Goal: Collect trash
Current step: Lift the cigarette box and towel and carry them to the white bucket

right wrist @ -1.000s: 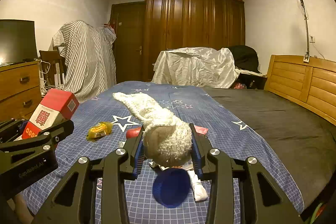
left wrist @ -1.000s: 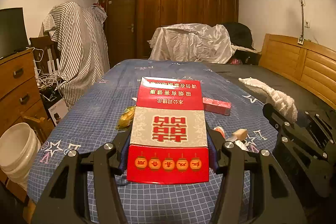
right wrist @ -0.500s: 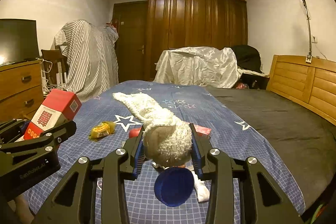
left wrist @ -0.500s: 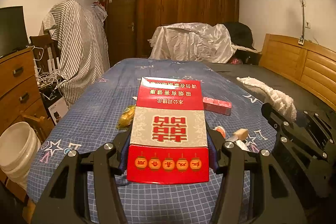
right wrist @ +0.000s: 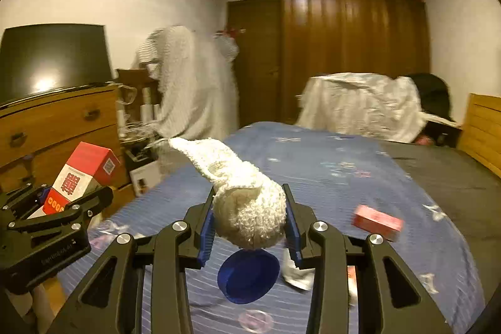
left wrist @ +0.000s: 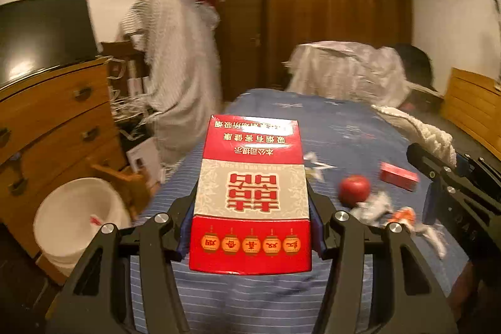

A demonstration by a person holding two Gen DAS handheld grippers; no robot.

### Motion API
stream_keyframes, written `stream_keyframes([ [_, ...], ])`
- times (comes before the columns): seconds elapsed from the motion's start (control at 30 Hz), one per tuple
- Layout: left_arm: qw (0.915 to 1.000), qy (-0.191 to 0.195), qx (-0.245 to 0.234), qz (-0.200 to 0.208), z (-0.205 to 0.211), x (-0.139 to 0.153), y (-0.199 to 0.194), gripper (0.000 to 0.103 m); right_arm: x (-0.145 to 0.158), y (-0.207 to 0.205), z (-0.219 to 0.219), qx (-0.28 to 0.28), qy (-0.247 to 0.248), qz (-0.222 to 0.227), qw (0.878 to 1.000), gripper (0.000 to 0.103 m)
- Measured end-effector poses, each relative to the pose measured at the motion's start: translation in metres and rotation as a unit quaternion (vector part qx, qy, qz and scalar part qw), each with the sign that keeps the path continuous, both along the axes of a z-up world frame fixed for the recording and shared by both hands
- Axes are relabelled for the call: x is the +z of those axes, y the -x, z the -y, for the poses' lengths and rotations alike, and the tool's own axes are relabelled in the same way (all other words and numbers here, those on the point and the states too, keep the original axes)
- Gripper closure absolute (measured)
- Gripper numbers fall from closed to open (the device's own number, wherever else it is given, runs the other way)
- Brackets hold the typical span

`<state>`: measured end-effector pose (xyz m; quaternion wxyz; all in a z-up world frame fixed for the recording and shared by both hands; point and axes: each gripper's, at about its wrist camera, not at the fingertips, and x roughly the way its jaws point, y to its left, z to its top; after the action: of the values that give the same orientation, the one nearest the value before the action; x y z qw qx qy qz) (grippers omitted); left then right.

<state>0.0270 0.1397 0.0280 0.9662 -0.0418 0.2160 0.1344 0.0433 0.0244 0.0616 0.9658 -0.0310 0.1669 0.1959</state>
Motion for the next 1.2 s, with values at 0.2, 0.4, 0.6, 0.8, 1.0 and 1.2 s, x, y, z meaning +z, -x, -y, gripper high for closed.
stream_keyframes([
  [0.2,0.9982,0.013,0.059,-0.004,-0.073,0.01,0.014,0.049,0.021,-0.015,-0.089,0.067,0.005,-0.012,0.998,0.064],
  [0.4,0.9938,0.025,0.108,-0.007,-0.138,0.021,0.034,0.049,0.038,-0.025,-0.191,0.136,0.015,-0.035,0.99,0.064],
  [0.6,0.9879,0.047,0.145,-0.029,-0.198,0.014,0.048,0.049,0.051,-0.032,-0.293,0.203,0.029,-0.071,0.976,0.064],
  [0.8,0.9814,0.077,0.168,-0.052,-0.251,0.003,0.057,0.049,0.051,-0.044,-0.395,0.259,0.059,-0.119,0.957,0.064],
  [1.0,0.9765,0.106,0.169,-0.082,-0.294,-0.011,0.052,0.049,0.028,-0.065,-0.461,0.299,0.082,-0.189,0.932,0.064],
  [1.2,0.9718,0.127,0.169,-0.104,-0.327,-0.031,0.043,0.049,-0.002,-0.086,-0.505,0.317,0.11,-0.245,0.91,0.064],
])
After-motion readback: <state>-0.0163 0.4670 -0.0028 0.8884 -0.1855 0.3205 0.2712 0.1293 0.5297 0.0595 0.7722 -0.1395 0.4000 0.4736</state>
